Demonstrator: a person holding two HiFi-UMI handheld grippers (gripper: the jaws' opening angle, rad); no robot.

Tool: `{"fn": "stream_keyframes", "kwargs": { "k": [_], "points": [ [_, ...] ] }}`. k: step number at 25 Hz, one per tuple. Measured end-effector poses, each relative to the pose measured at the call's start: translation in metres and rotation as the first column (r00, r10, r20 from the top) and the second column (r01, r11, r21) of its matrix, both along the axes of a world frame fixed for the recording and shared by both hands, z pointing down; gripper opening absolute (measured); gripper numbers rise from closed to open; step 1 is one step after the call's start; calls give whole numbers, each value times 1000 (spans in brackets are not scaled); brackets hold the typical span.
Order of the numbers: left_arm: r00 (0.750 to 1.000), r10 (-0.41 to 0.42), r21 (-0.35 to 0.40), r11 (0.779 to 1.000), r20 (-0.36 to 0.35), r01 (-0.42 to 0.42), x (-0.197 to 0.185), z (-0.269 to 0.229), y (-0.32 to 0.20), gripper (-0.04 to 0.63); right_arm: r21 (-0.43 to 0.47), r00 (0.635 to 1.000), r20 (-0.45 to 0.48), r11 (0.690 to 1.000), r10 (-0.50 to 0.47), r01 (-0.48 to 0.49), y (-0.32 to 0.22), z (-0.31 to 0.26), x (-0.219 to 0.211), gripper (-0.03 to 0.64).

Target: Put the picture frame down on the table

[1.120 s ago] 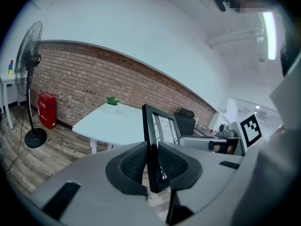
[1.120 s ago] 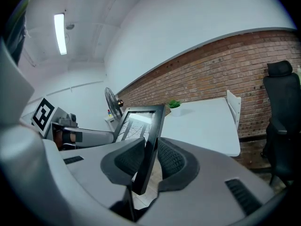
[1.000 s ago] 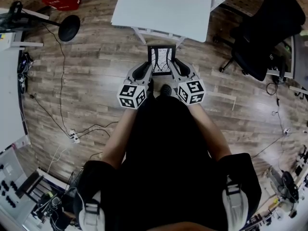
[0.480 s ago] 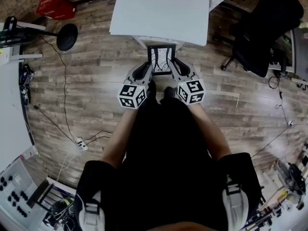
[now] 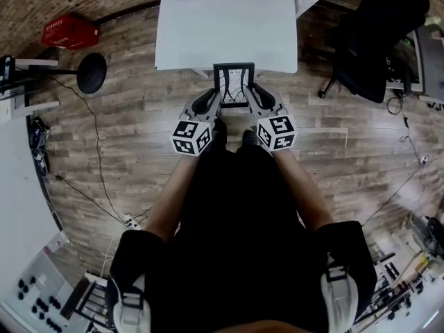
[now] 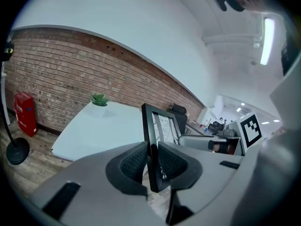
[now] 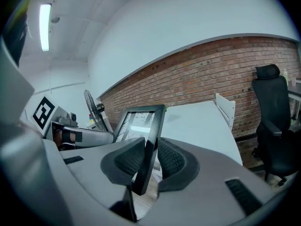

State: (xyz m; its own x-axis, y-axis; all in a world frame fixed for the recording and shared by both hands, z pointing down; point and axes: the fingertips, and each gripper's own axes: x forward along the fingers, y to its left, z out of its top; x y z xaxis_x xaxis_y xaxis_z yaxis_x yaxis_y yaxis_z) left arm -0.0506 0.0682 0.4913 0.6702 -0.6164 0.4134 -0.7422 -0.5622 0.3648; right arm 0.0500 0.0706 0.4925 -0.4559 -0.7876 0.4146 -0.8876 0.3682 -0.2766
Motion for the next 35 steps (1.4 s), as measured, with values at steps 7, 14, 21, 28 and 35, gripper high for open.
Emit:
{"fn": "stream_keyframes", "kwargs": {
  "k": [7,14,21,28,35],
  "points": [
    [998,57,-1,998,0,-57,-7,2,-36,84,-8,998,1,998,56,-56,-30,2,-7,83],
    [994,111,1,994,-11,-111,-17,1,-67,84,-1,994,-20,994,108,-108,-57,-1,-18,83],
    [989,151,4,989,-12,-151,-37,2,-94,84,-3,989,-15,989,150,-150,-80,2,-39,83],
    [982,188,-1,982,-11,-188,-60,6,-113,84,-5,982,-17,982,188,-188,-96,5,-62,81],
    [981,193,-11,981,-16,-193,-69,12,-121,84,-14,980,-21,980,200,-200,-104,9,-72,81]
  ]
}}
